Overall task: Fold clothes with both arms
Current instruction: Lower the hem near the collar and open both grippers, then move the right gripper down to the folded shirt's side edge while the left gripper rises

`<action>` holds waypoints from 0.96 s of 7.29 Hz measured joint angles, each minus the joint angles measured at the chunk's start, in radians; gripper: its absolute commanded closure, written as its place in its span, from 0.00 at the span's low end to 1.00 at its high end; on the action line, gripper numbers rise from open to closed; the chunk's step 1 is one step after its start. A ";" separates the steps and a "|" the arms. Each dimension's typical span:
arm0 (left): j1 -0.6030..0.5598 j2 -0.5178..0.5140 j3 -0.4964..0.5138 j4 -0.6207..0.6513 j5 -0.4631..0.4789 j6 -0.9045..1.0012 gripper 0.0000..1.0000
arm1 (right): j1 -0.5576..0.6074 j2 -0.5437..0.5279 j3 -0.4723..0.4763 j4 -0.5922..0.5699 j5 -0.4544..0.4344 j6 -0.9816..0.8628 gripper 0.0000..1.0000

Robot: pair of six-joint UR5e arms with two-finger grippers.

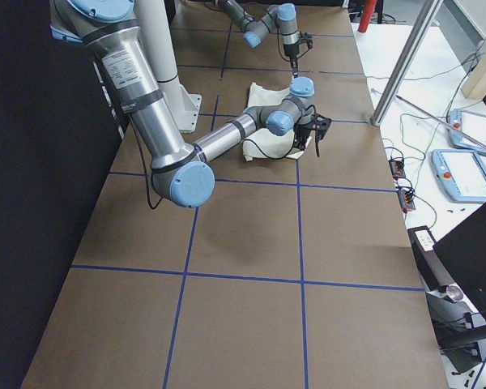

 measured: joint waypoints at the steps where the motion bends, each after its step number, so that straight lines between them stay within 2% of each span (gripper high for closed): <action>1: 0.002 -0.013 0.001 0.000 -0.001 -0.007 1.00 | -0.005 0.005 -0.001 0.000 0.000 0.001 1.00; 2: 0.005 -0.023 0.000 0.000 -0.001 -0.021 1.00 | -0.011 0.008 0.000 0.001 0.000 0.000 1.00; 3: 0.008 -0.028 -0.001 0.001 -0.002 -0.036 0.94 | -0.016 0.008 0.000 0.001 0.001 -0.004 0.84; 4: 0.012 -0.029 -0.002 0.002 -0.003 -0.043 0.25 | -0.021 0.008 0.001 0.001 0.000 -0.007 0.23; 5: 0.013 -0.030 -0.002 0.001 -0.002 -0.046 0.00 | -0.025 0.007 0.002 0.002 0.000 -0.010 0.00; 7: 0.014 -0.031 -0.003 0.002 -0.001 -0.043 0.00 | -0.030 -0.007 0.001 0.040 0.000 -0.015 0.00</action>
